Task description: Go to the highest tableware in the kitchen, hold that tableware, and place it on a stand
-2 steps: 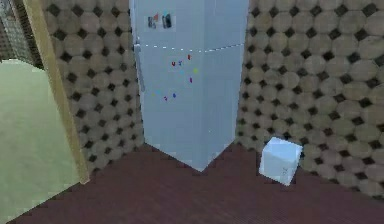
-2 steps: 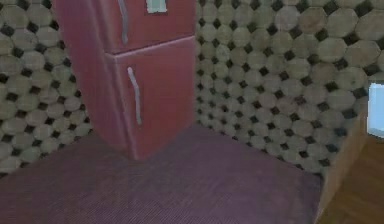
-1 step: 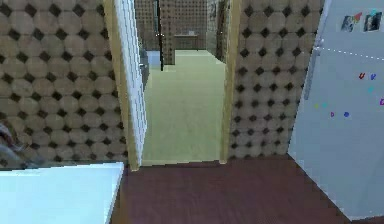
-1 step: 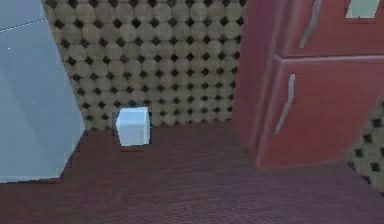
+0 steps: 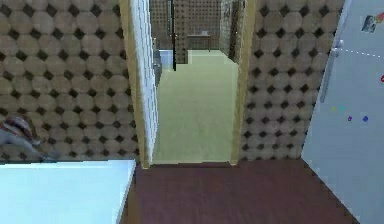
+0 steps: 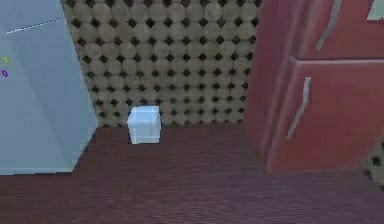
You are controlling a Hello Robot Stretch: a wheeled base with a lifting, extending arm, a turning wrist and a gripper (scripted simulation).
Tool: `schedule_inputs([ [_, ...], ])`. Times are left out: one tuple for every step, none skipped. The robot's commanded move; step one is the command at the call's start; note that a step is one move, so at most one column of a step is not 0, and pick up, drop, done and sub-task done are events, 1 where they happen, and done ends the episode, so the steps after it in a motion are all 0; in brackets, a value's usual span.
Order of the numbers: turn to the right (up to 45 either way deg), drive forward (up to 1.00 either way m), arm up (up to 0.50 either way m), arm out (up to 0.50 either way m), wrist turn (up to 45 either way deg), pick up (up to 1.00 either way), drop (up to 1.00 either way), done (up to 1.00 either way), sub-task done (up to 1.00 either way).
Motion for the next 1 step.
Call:
schedule_inputs([
  [0.0,0.8,0.0,0.0,0.0,0.0,0.0,0.0,0.0],
])
